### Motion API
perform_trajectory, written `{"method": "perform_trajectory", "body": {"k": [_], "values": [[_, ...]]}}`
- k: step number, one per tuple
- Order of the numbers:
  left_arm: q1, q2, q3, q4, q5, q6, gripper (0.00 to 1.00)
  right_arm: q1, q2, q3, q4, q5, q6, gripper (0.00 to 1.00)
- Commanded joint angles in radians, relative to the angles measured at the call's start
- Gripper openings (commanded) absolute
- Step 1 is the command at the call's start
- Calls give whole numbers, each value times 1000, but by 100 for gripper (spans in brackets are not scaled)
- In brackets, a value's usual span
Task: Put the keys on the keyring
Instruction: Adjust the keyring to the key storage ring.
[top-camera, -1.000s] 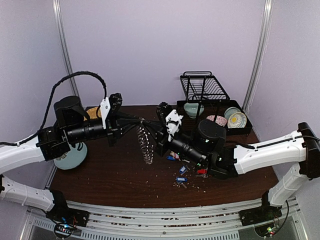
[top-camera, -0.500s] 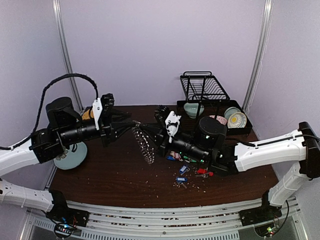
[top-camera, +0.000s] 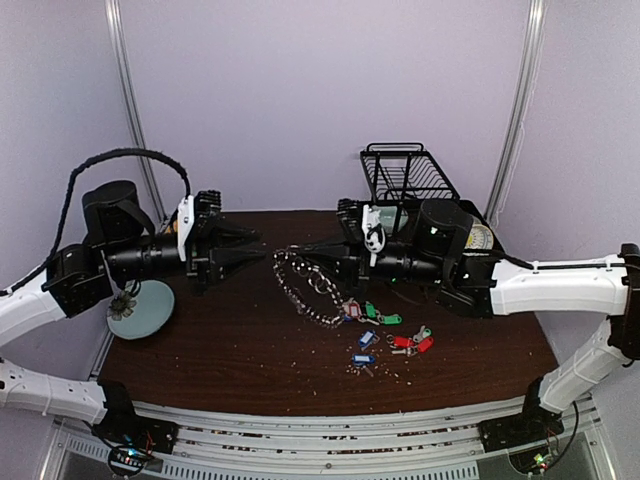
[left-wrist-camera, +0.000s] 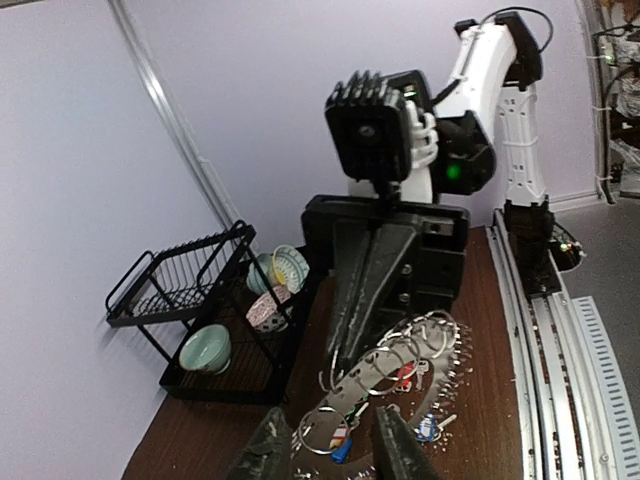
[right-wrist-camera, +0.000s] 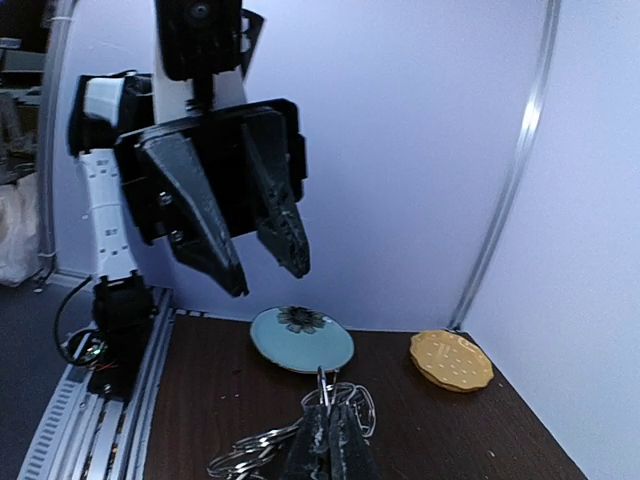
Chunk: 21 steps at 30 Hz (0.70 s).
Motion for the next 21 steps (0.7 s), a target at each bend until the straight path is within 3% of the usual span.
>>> {"method": "perform_trajectory", "body": {"k": [1,5,8,13,17,21], "values": [[0,29,8,112,-235,-184,18,102,2,29,35,719,35,0],[0,61,-59,295,-367,-542,22,225,93,7,195,1047,-110,0],[-1,100,-42,302,-374,-732,21,285,188,28,309,1198,-286,0],[0,149,105,79,-447,-792,26,291,275,81,393,1284,-430,0],[0,149,106,22,-523,-840,38,288,370,146,492,1321,-556,0],[0,176,100,14,-544,-883,41,283,417,173,529,1261,-583,0]]}}
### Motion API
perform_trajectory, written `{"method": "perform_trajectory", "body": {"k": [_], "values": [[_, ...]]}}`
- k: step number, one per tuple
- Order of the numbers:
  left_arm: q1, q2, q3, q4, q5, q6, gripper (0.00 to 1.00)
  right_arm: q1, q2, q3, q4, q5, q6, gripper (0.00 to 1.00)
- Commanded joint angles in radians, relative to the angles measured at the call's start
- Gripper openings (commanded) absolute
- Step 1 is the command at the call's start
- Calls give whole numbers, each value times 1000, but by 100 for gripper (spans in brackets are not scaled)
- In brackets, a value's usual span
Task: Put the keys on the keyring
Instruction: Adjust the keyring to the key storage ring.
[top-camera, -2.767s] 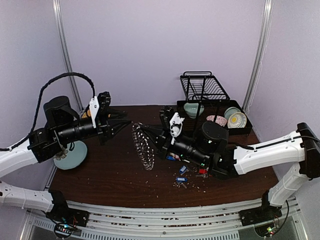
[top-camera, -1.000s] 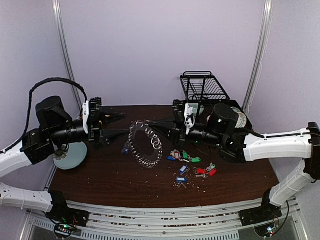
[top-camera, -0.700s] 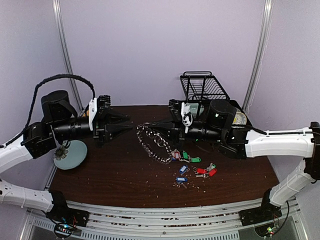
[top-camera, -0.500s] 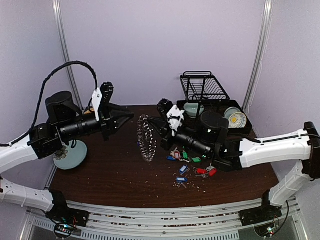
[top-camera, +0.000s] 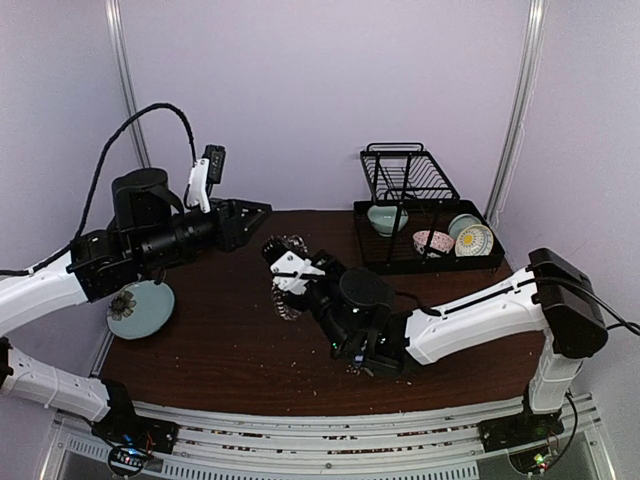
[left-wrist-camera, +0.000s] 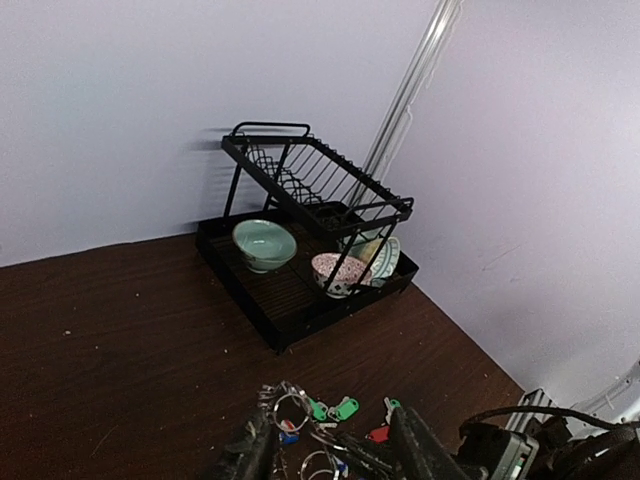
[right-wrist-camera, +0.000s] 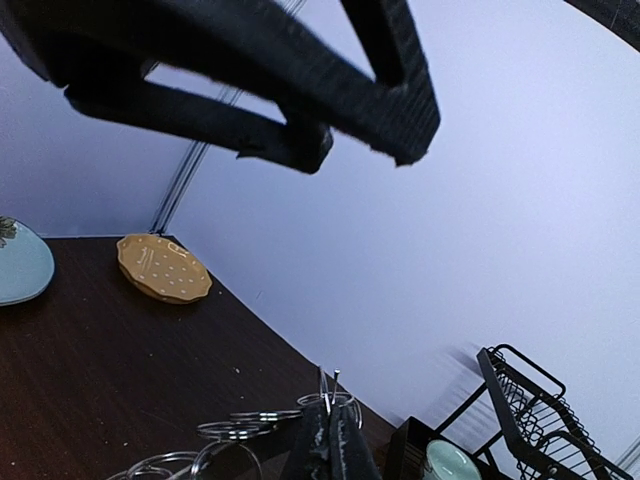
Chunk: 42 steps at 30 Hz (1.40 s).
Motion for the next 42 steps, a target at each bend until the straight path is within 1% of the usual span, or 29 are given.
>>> {"method": "perform_trajectory", "body": {"k": [1,3,6,9,13,16,22,28,31,34,39,42], "values": [[0,34,22,-41,-70,-97,42,-5,23,50,153,1,-91,0],[1,55,31,-57,-87,-127,43,-6,21,49,152,-43,-82,0],[12,71,40,-51,-87,-189,43,-8,25,61,133,-65,-79,0],[15,90,58,-28,-59,-242,40,-13,27,71,112,-90,-58,0],[15,129,98,-54,-24,-297,36,-17,36,78,84,-110,-21,0],[15,130,100,-79,-39,-334,32,-19,44,89,62,-118,-10,0],[14,117,106,-126,-74,-350,29,-32,67,115,45,-114,-10,0],[15,109,113,-190,-102,-379,30,-44,80,134,27,-115,-2,0],[15,90,103,-195,-128,-387,31,-48,83,144,12,-123,3,0],[15,91,94,-187,-125,-393,31,-49,88,151,18,-129,4,0],[14,105,101,-180,-103,-394,28,-51,98,165,16,-132,7,0],[15,108,97,-164,-90,-395,25,-51,99,167,20,-134,11,0]]}}
